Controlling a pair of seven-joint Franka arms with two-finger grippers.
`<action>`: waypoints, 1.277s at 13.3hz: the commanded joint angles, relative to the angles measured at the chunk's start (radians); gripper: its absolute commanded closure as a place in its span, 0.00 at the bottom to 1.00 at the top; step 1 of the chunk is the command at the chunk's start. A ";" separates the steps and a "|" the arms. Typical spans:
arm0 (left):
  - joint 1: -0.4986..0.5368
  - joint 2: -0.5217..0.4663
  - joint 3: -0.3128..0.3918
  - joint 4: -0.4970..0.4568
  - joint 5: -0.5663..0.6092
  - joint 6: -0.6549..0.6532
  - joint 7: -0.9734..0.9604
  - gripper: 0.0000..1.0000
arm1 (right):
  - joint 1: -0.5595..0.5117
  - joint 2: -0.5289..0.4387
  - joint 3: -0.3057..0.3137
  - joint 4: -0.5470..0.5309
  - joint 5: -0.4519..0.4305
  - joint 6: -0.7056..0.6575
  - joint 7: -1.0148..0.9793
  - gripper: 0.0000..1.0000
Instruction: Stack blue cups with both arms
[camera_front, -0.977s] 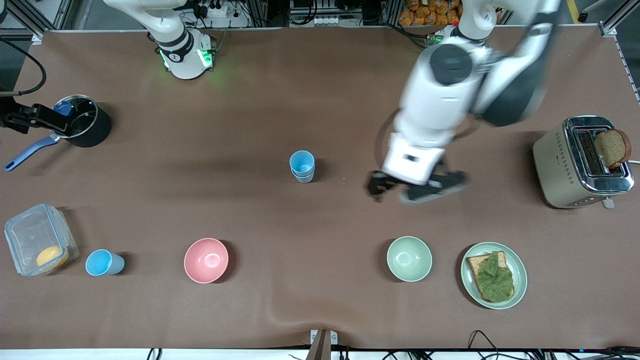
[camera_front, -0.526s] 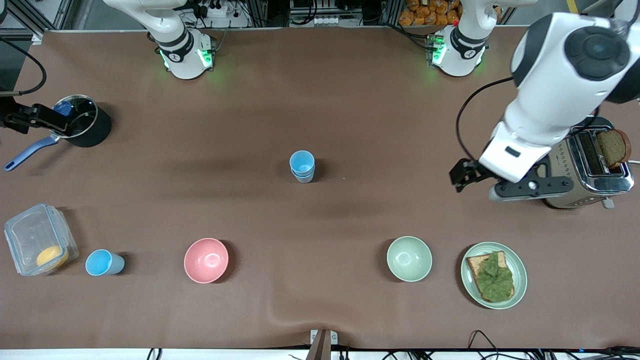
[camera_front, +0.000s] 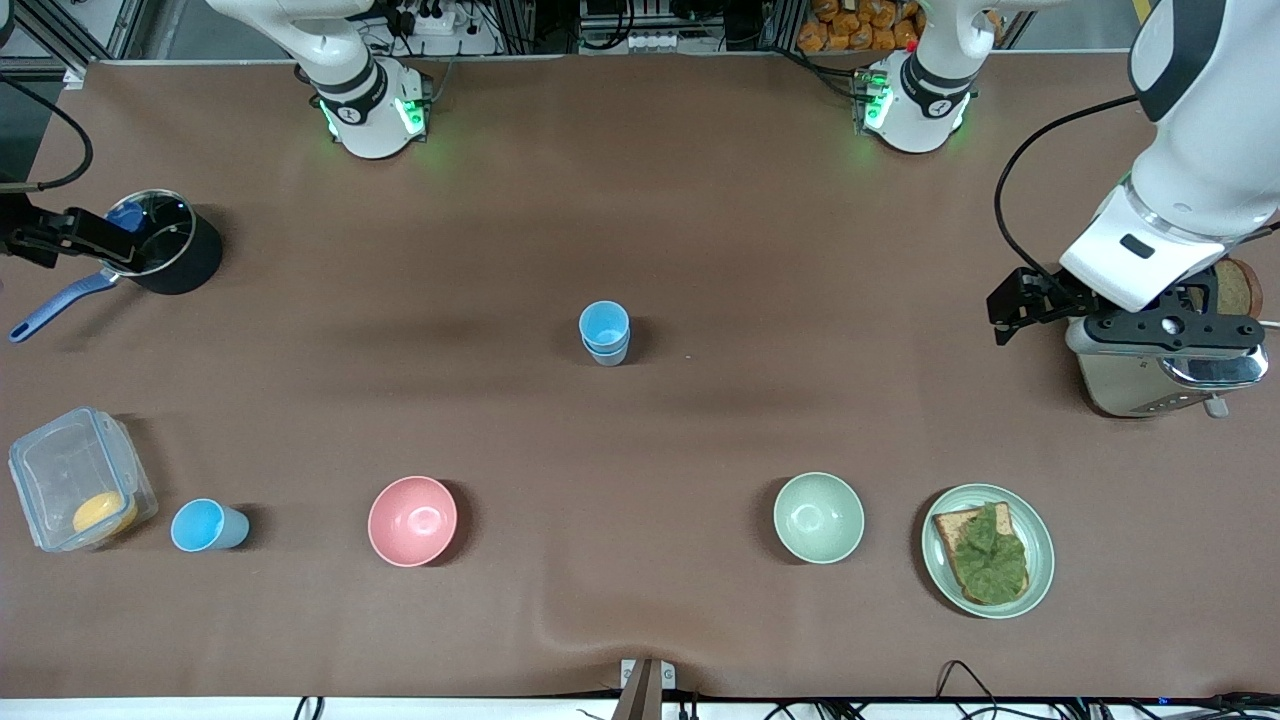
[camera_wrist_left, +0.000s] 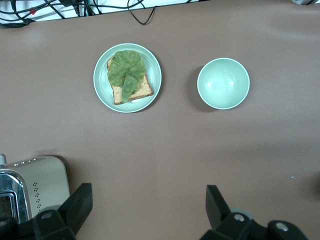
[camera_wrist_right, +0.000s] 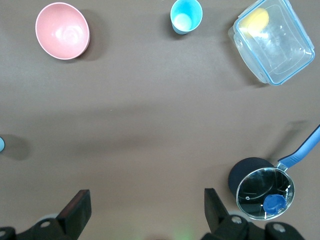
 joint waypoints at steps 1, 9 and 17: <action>0.006 -0.025 -0.002 0.005 -0.009 -0.046 0.019 0.00 | -0.004 -0.002 0.003 0.000 -0.017 -0.001 -0.011 0.00; 0.050 -0.077 -0.008 -0.021 -0.020 -0.103 0.021 0.00 | -0.006 -0.003 0.003 -0.002 -0.012 -0.006 -0.009 0.00; 0.047 -0.078 0.027 -0.023 -0.073 -0.136 0.032 0.00 | -0.007 -0.003 0.001 -0.003 -0.012 -0.006 -0.011 0.00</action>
